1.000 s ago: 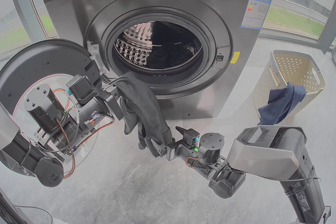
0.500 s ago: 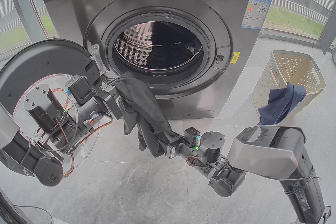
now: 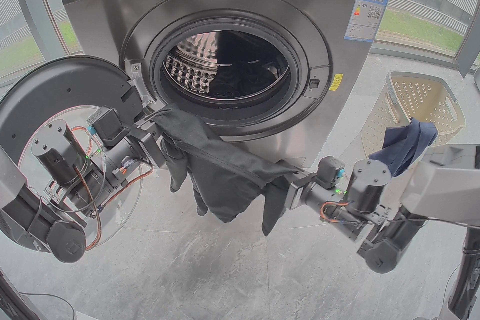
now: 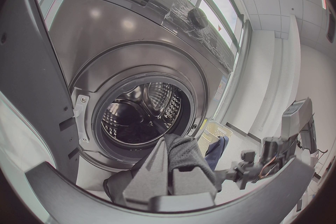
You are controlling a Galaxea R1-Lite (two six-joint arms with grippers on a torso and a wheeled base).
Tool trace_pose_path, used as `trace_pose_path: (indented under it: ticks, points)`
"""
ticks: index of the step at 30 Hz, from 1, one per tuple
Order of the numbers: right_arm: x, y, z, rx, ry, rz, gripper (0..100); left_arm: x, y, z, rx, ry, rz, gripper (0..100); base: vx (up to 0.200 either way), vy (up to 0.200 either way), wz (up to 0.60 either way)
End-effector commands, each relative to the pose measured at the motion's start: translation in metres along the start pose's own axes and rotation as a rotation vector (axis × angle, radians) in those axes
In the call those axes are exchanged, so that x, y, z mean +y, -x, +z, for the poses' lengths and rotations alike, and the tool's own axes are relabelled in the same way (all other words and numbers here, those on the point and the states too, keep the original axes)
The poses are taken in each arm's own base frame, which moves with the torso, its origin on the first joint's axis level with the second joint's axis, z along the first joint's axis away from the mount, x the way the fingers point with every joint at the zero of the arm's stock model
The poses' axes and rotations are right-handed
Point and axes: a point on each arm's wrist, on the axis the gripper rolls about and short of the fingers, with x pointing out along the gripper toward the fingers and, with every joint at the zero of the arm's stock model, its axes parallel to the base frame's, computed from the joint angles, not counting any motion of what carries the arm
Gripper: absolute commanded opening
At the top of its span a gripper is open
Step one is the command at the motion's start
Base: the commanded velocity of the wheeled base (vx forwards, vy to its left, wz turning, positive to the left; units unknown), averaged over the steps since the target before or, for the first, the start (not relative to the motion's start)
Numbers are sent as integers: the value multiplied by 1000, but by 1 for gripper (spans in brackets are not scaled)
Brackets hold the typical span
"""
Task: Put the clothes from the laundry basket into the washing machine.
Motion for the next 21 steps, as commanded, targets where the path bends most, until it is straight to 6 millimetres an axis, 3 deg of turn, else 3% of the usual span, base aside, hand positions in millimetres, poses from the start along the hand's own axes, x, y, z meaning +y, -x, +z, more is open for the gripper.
trace_pose_path:
  ticks: [1,4,12,21]
  points:
    - [1,45,69,-159,-13,1,0,0,4,7,-17,-6,5,0,0,0,0]
    - [2,48,77,-188,-11,2,0,-1,8,11,-26,-8,5,0,0,0,0]
    - [-11,55,129,-381,-2,-59,0,7,15,20,-49,-24,38,0,0,0,0]
    - [-5,57,143,-435,-5,-44,0,-4,22,47,-138,-38,10,0,0,0,0]
